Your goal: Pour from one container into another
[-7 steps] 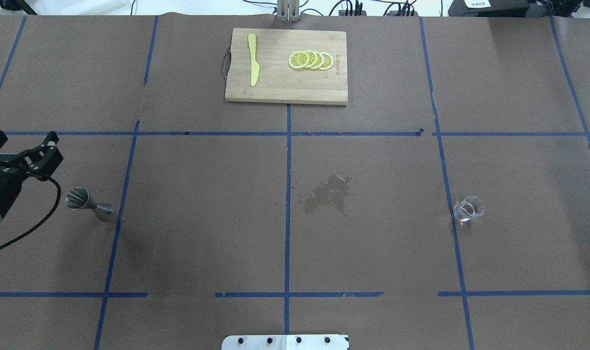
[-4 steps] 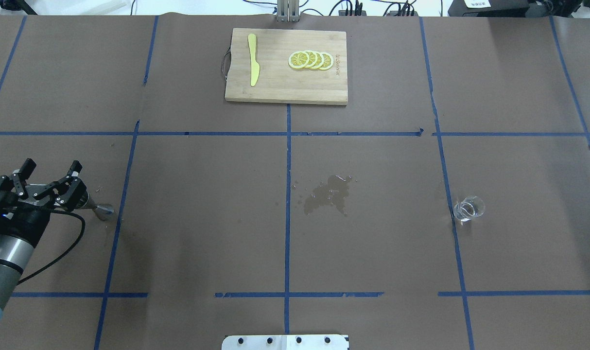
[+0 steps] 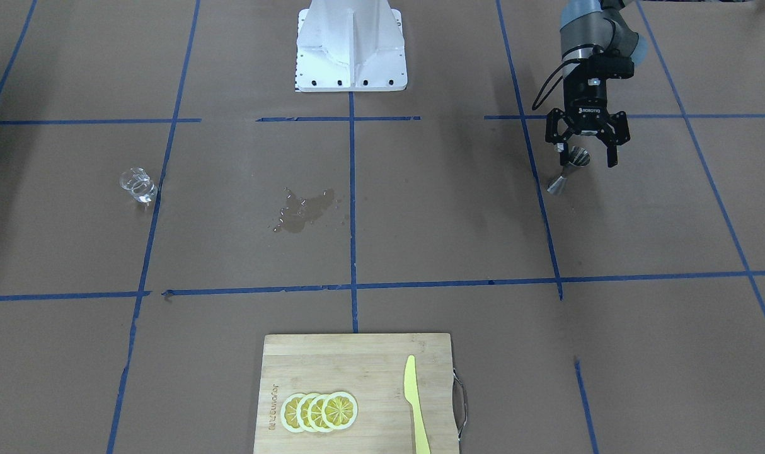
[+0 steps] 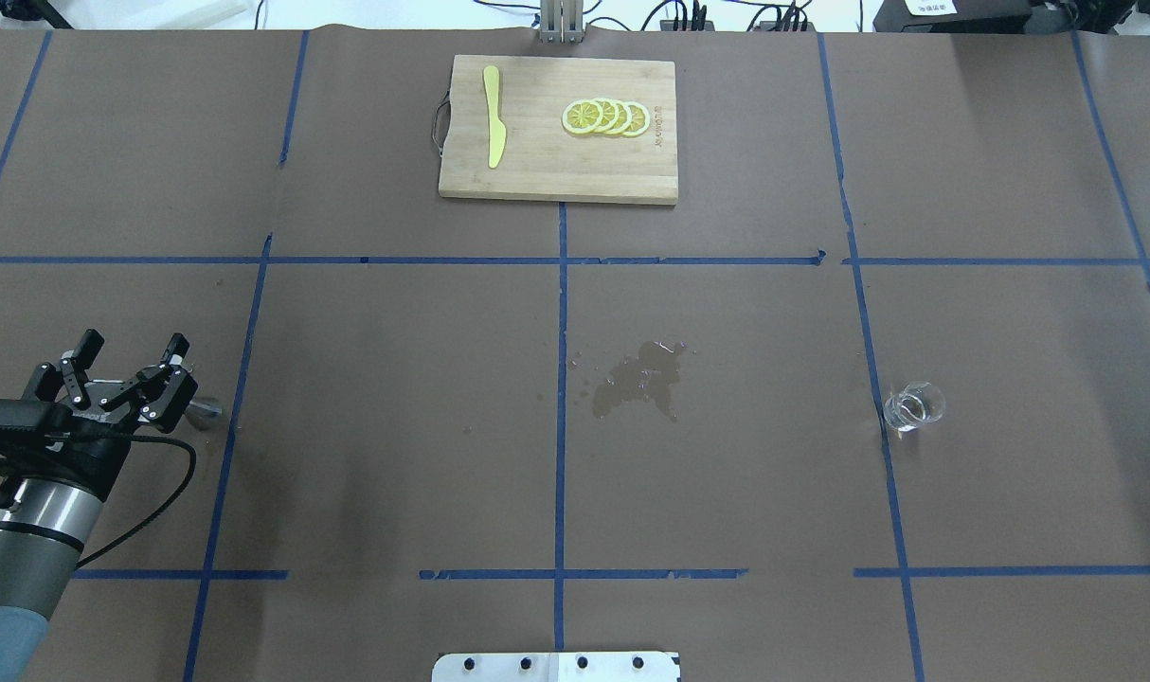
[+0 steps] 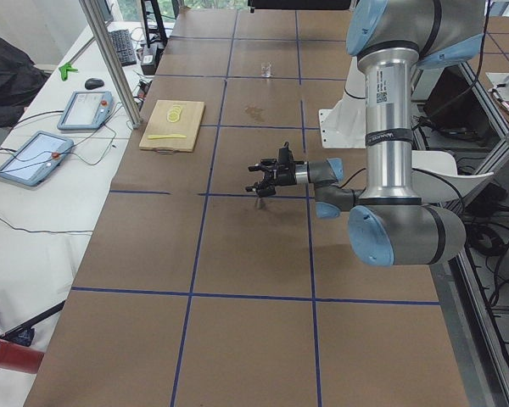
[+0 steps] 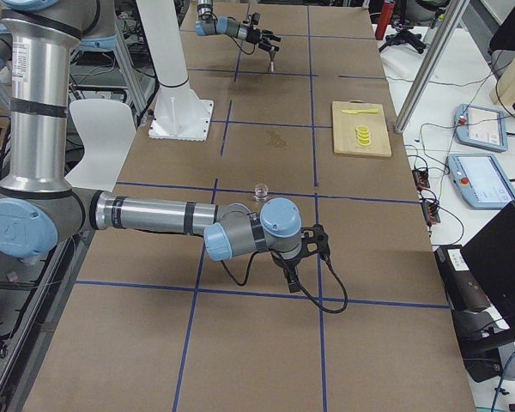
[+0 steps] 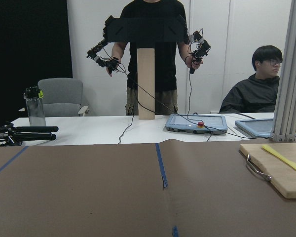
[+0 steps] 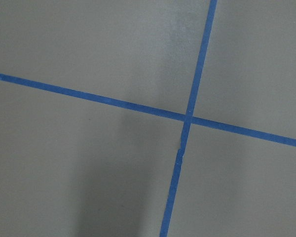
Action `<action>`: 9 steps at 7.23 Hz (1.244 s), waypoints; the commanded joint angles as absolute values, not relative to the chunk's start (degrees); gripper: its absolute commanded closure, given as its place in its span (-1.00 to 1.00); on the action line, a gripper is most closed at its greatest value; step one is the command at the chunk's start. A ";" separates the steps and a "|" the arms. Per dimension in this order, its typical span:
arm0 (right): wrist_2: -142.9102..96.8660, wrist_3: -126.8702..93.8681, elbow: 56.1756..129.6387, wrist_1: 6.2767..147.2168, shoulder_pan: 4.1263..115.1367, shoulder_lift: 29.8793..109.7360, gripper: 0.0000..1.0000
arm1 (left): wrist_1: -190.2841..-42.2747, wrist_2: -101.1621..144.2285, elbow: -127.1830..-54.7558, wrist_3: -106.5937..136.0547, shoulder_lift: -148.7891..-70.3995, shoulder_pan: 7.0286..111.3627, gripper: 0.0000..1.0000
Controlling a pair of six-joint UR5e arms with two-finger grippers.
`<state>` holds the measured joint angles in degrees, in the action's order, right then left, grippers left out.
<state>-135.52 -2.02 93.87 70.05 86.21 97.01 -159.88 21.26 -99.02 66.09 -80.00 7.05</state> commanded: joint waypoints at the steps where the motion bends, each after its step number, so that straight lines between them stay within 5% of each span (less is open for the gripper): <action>1: -135.53 -2.02 93.95 70.05 86.22 96.94 -1.00 | -161.54 20.05 -96.16 66.09 -80.94 5.28 -1.00; 7: -135.53 -2.11 93.87 70.05 86.22 96.86 -1.00 | -162.69 20.21 -90.80 66.01 -83.32 4.48 -0.98; 9: -135.53 -2.02 93.87 70.05 86.31 96.86 -1.00 | -162.69 20.30 -90.18 65.92 -83.32 3.78 -0.68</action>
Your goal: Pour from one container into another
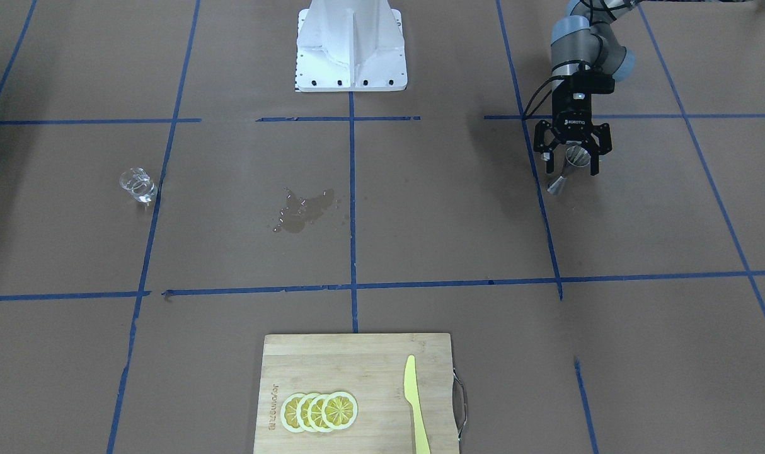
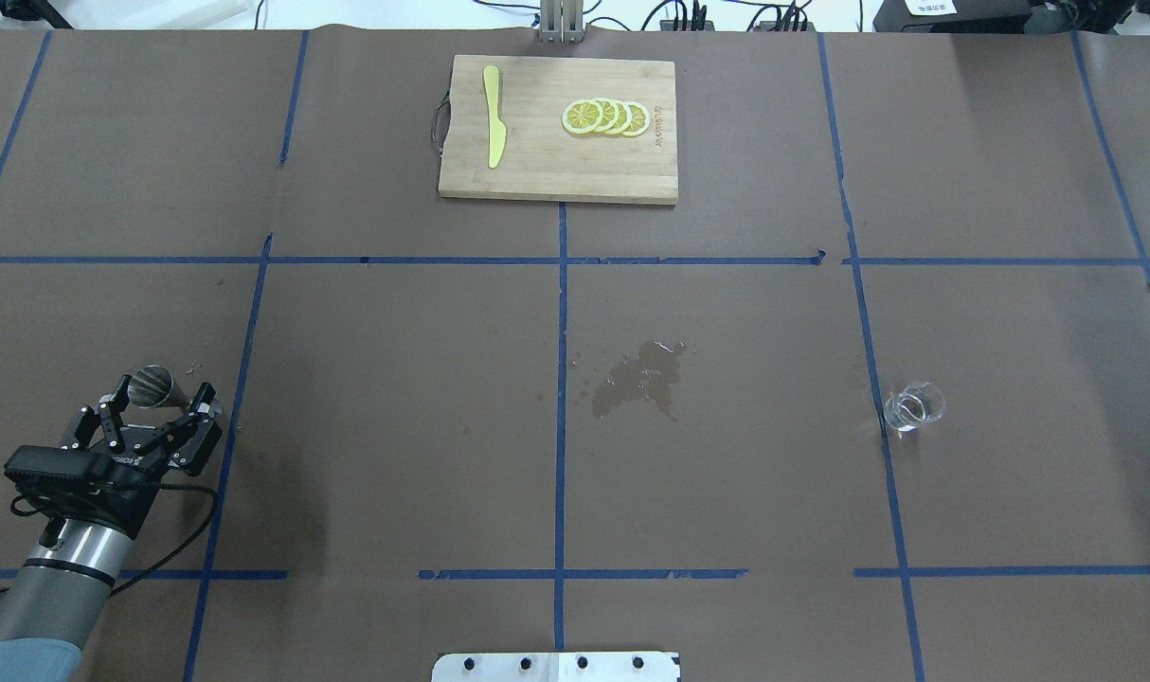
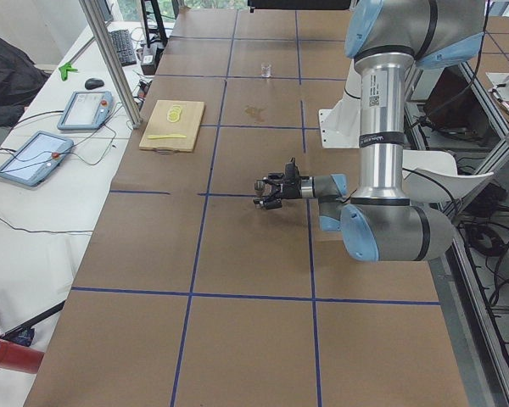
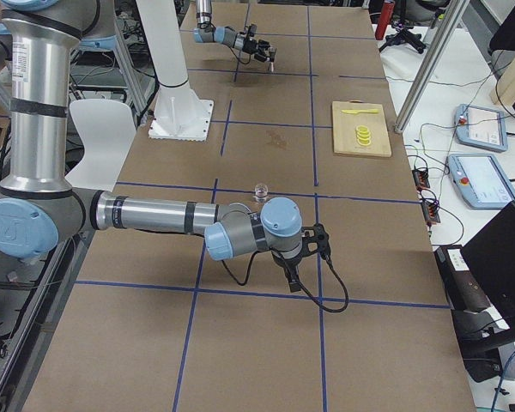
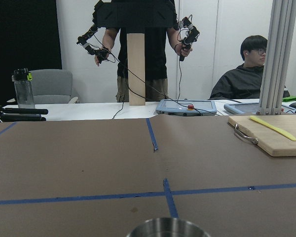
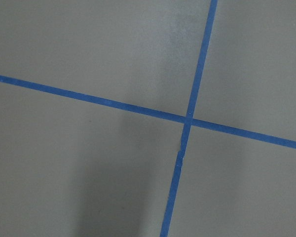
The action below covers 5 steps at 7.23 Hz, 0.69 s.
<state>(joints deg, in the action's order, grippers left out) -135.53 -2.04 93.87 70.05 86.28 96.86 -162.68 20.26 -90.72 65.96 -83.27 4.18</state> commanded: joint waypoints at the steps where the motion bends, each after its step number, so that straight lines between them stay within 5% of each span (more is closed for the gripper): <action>1: -135.53 -2.02 93.87 70.05 86.31 96.86 -1.00 | -162.69 20.39 -90.18 65.92 -83.32 3.61 -0.59; 5: -135.53 -2.02 93.78 70.05 86.31 96.86 -1.00 | -162.69 20.65 -89.56 65.57 -83.41 3.43 -0.52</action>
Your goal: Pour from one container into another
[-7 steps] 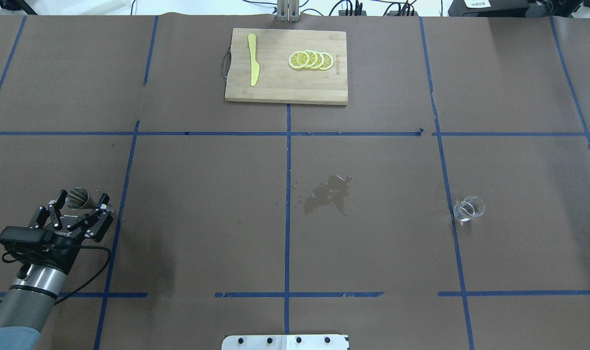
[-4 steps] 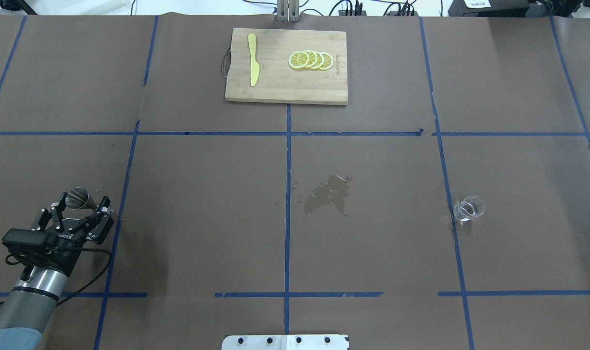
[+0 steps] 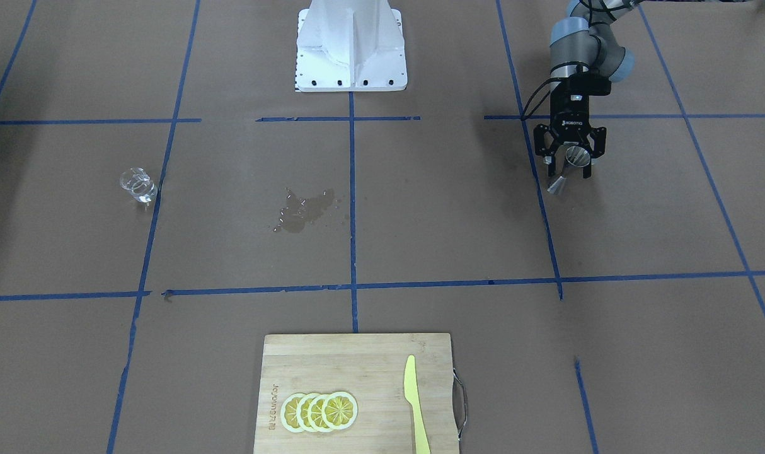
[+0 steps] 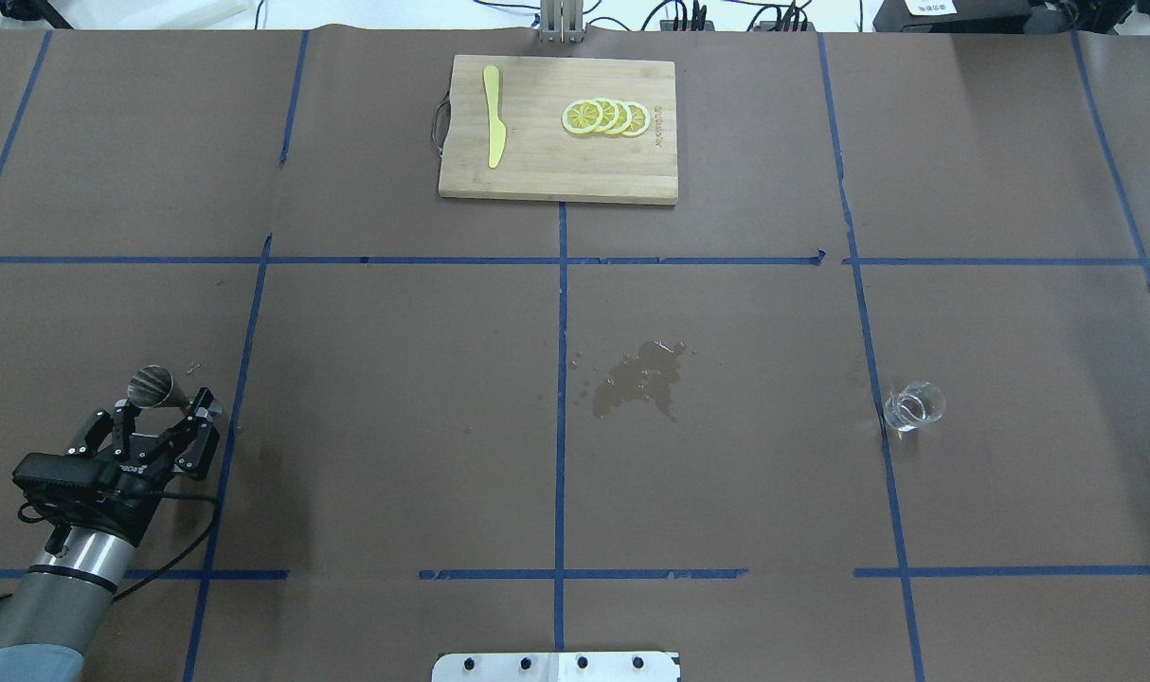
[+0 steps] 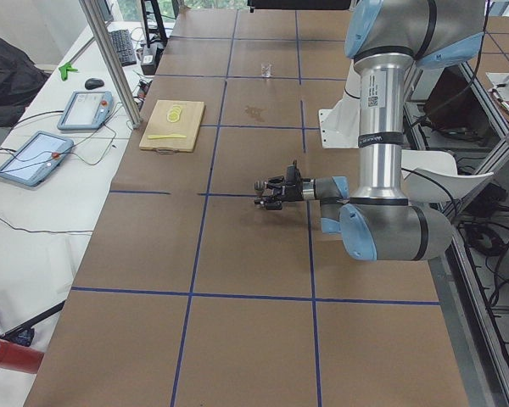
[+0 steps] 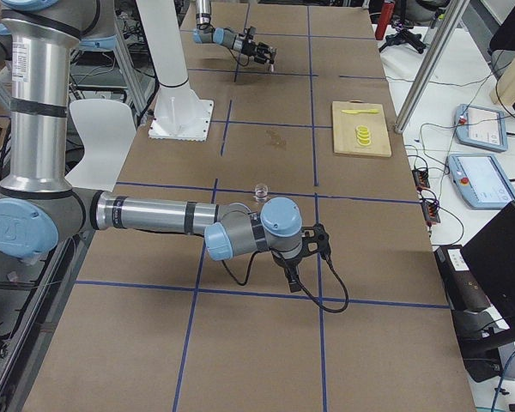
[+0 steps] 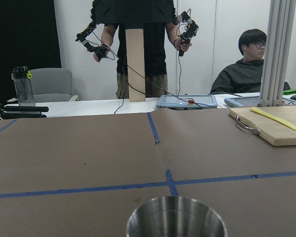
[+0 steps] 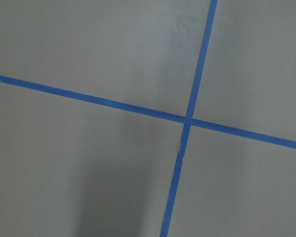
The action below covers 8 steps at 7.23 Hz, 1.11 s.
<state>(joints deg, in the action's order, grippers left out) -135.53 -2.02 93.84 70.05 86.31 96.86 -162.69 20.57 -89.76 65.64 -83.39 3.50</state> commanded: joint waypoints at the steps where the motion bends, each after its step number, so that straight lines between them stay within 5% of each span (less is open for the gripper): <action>1: -135.53 -2.02 93.78 70.05 86.31 96.86 -1.00 | -162.60 20.74 -89.39 65.48 -83.58 3.43 -0.52; 8: -135.53 -2.02 93.78 70.05 86.57 96.86 -1.00 | -165.57 20.65 -86.85 65.57 -84.29 3.34 -0.27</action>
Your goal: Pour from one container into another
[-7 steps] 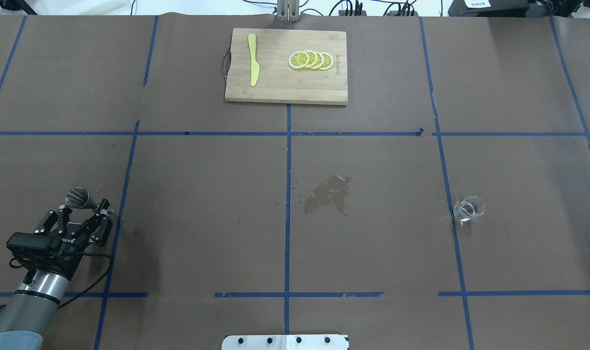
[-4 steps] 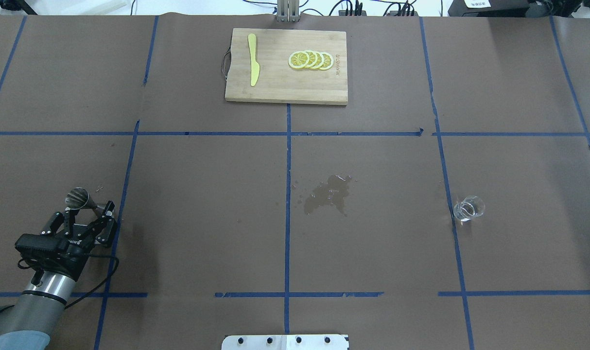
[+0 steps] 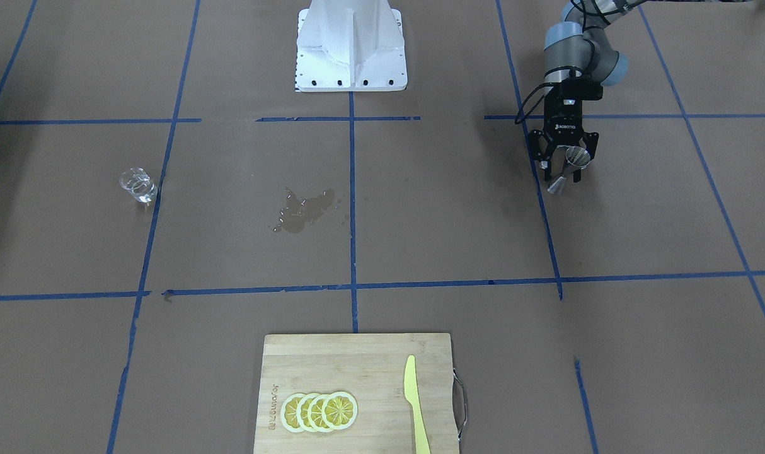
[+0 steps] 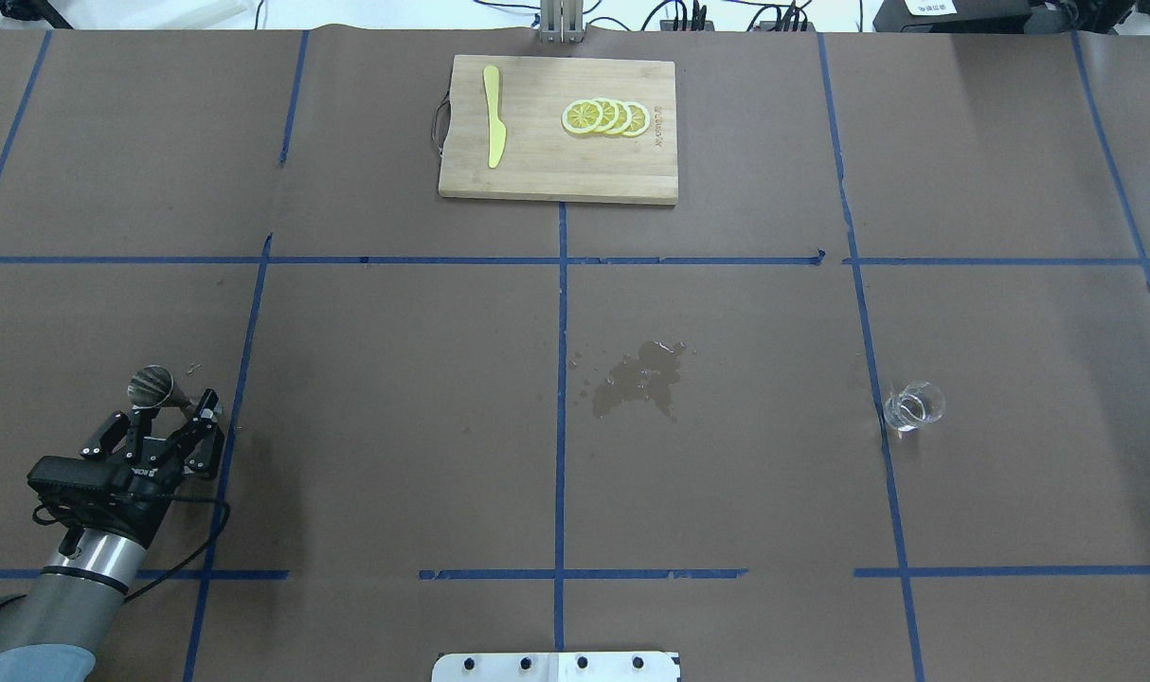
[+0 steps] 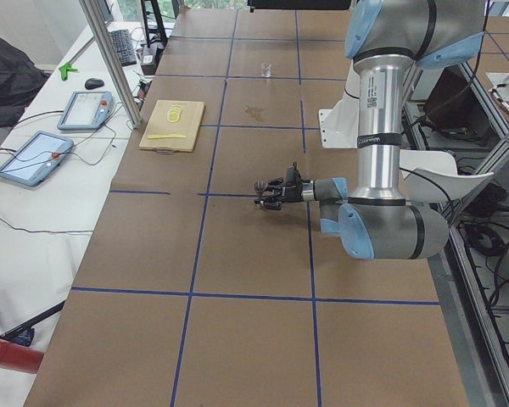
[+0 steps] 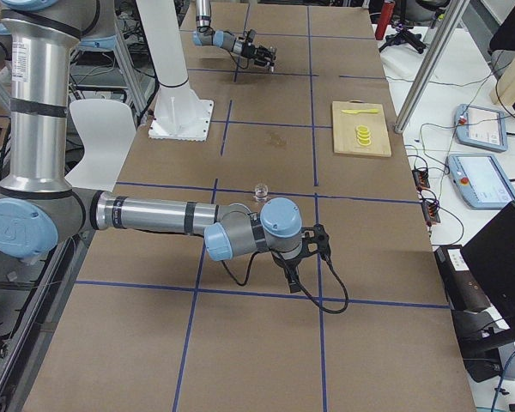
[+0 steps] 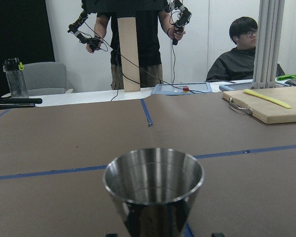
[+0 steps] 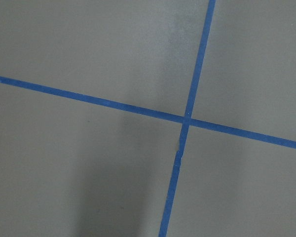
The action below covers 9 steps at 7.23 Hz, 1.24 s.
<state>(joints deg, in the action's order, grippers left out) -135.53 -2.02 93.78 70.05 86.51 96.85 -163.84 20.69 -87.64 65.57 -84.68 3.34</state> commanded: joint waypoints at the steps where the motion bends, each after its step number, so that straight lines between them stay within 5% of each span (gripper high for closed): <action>1: -135.53 -2.02 93.78 70.05 86.57 96.86 -1.00 | -166.72 20.65 -86.23 65.48 -84.46 3.34 -0.27; 6: -135.53 -2.02 93.78 70.05 86.66 96.94 -1.00 | -166.82 20.48 -86.66 65.39 -84.99 3.25 -0.20; 9: -135.53 -2.02 93.78 70.05 86.75 96.94 -1.00 | -166.82 20.39 -86.57 65.39 -85.08 3.25 0.48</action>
